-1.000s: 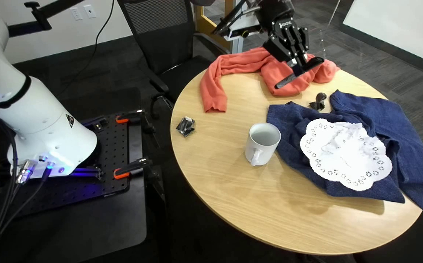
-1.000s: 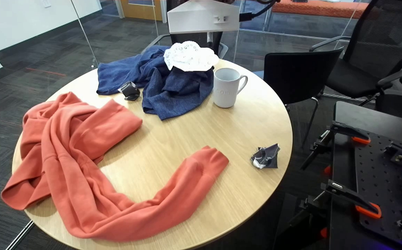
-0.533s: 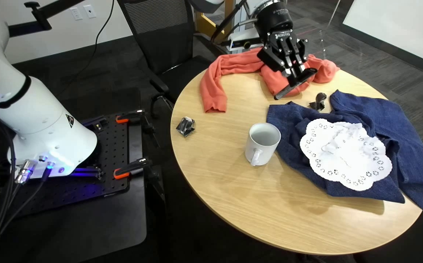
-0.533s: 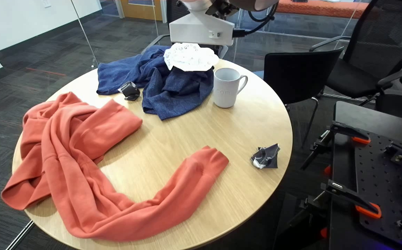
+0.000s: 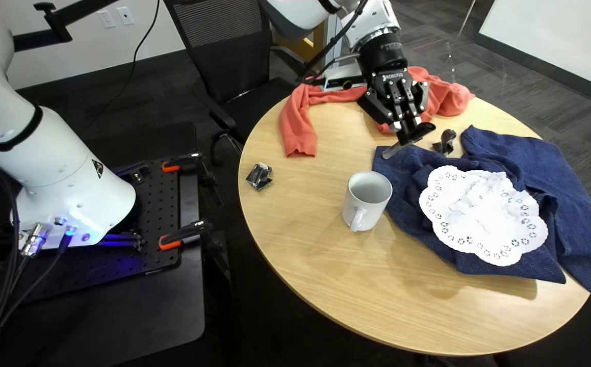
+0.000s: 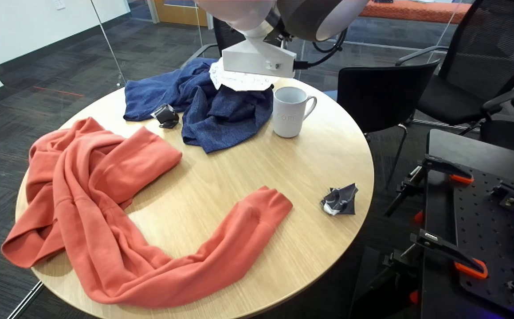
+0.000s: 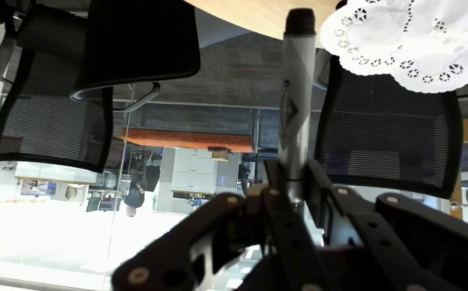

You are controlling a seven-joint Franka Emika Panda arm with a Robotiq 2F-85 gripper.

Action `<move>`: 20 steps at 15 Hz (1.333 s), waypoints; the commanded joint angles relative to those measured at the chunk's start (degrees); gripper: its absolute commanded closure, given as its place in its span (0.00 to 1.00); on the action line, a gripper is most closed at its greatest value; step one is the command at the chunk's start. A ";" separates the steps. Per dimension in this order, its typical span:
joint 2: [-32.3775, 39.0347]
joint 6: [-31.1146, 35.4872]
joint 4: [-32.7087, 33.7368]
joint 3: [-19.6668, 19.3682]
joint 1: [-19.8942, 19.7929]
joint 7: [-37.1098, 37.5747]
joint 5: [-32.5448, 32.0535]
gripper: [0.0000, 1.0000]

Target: Put the marker in the mug

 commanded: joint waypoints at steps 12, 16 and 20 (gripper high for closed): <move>2.40 -0.74 -0.18 0.98 -0.94 2.66 -3.48 0.95; 3.81 0.09 -0.24 0.96 -1.60 5.09 -6.24 0.95; 5.50 -0.15 -0.18 1.17 -2.29 6.44 -7.22 0.95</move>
